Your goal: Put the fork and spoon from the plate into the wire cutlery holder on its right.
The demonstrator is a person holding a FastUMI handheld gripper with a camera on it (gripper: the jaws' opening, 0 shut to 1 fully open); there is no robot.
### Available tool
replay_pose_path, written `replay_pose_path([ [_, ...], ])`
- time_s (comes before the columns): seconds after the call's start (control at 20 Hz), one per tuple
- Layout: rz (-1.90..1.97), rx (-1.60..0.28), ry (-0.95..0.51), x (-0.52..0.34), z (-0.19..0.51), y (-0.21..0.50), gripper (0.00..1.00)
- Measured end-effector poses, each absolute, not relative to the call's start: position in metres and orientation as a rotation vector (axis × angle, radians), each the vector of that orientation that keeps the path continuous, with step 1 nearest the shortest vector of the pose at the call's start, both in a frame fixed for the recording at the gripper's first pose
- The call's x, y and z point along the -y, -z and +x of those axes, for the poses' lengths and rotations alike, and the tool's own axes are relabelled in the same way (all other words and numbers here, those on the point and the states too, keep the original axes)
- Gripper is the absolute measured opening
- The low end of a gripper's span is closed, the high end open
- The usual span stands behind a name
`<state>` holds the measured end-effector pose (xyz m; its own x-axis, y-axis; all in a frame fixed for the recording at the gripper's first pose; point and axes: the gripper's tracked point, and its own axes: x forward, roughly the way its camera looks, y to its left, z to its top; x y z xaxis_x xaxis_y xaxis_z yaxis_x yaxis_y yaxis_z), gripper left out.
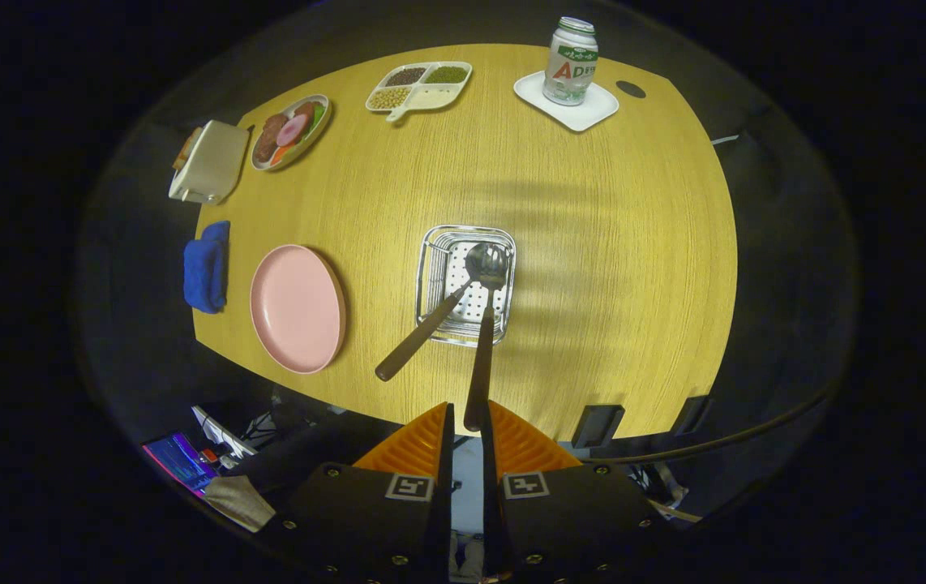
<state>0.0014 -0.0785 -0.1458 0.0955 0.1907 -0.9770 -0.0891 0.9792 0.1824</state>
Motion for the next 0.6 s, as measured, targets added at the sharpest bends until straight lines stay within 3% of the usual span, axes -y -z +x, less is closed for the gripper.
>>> replay_pose_path([
  [0.25,0.15,-1.173,-0.186,0.069,0.027,0.115,0.17],
  [0.6,0.178,-0.576,-0.068,0.066,0.057,0.022,0.17],
])
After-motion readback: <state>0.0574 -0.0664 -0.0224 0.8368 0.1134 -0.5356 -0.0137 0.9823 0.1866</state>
